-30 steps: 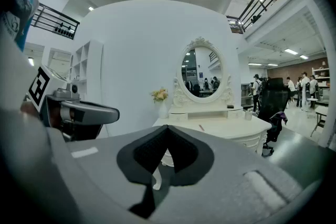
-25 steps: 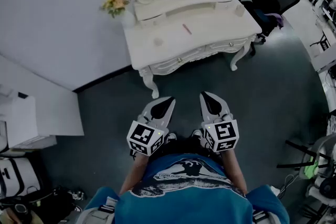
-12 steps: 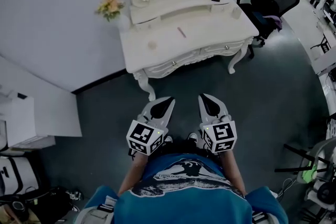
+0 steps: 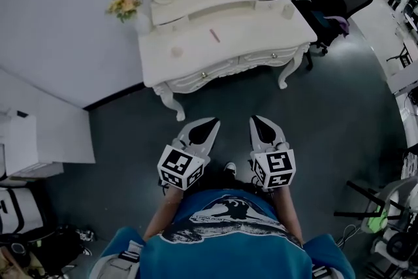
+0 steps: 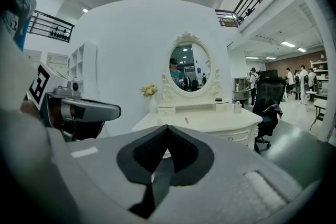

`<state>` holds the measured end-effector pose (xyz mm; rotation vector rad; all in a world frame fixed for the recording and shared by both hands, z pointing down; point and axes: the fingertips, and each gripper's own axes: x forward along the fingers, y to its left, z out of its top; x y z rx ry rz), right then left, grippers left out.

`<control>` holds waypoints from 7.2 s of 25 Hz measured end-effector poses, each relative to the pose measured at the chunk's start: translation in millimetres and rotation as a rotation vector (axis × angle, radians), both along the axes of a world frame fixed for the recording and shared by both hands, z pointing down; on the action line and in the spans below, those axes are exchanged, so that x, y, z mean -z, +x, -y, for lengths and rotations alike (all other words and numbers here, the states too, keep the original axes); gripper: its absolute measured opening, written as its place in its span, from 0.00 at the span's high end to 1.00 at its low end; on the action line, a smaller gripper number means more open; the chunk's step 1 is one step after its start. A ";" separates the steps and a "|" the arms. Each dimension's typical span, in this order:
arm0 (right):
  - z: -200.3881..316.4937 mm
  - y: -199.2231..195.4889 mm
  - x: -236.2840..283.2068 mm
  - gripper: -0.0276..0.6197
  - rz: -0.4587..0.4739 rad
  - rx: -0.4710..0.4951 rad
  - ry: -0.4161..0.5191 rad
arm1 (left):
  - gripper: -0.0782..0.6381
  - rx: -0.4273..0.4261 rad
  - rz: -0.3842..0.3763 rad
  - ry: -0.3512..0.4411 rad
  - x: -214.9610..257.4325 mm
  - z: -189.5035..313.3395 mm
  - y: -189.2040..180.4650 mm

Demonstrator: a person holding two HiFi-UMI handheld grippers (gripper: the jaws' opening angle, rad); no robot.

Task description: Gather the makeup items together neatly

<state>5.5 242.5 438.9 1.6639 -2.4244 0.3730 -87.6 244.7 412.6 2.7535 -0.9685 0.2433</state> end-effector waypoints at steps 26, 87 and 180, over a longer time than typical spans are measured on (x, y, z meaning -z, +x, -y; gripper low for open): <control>93.3 27.7 -34.8 0.95 0.021 -0.009 -0.069 | 0.87 -0.053 0.042 -0.048 -23.1 96.5 39.1; 509.6 138.3 -25.7 0.95 -0.072 0.228 -0.085 | 0.87 0.353 0.032 -0.076 -15.9 434.8 86.7; 503.7 26.9 -201.6 0.39 -0.379 0.732 -0.403 | 0.87 0.659 0.019 -0.174 -38.9 376.6 9.8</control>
